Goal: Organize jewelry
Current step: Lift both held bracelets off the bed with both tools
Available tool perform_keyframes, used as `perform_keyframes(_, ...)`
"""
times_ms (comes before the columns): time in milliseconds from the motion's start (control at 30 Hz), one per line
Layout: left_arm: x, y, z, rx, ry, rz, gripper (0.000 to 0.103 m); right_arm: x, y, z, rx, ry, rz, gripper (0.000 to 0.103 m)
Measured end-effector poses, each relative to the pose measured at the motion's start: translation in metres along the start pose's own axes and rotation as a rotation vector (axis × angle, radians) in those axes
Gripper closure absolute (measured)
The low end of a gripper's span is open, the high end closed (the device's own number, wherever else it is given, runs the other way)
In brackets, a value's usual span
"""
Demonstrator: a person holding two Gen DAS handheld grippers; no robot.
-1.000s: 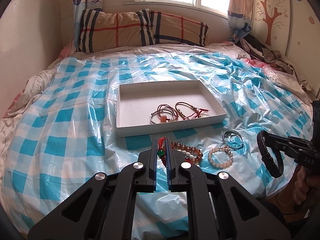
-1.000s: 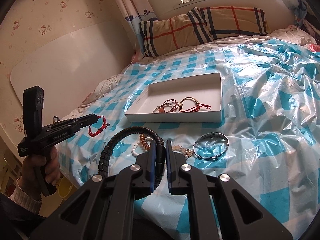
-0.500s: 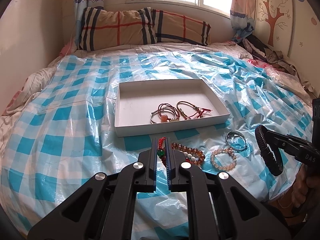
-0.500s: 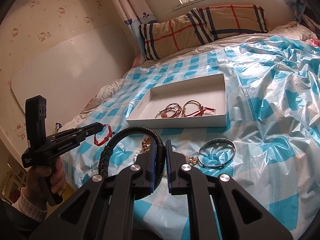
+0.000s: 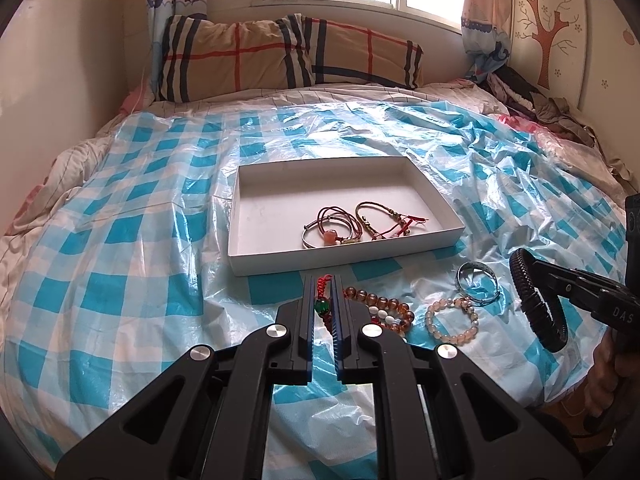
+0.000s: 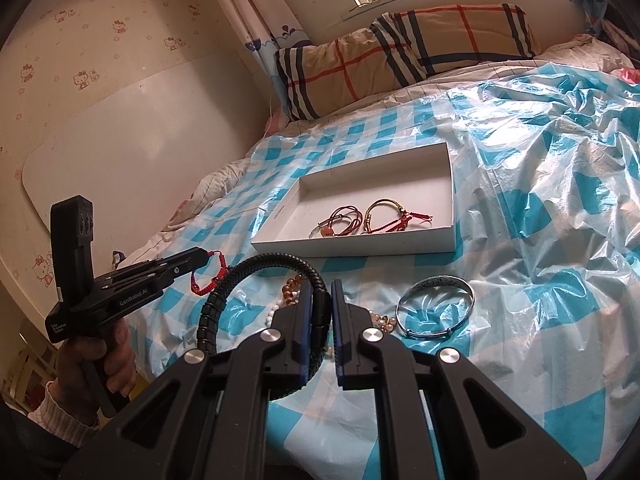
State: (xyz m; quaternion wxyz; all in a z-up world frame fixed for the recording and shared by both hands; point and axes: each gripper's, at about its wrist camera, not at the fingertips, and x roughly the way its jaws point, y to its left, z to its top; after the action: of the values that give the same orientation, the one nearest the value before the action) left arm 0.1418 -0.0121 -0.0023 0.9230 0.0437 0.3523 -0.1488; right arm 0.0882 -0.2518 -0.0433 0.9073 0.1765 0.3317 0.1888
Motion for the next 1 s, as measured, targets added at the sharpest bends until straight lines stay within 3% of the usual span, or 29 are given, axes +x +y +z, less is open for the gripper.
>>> perform_keyframes(1000, 0.0050, -0.0020, 0.0020, 0.001, -0.001, 0.001, 0.096, 0.0092, -0.0010, 0.0067, 0.000, -0.012, 0.002, 0.092)
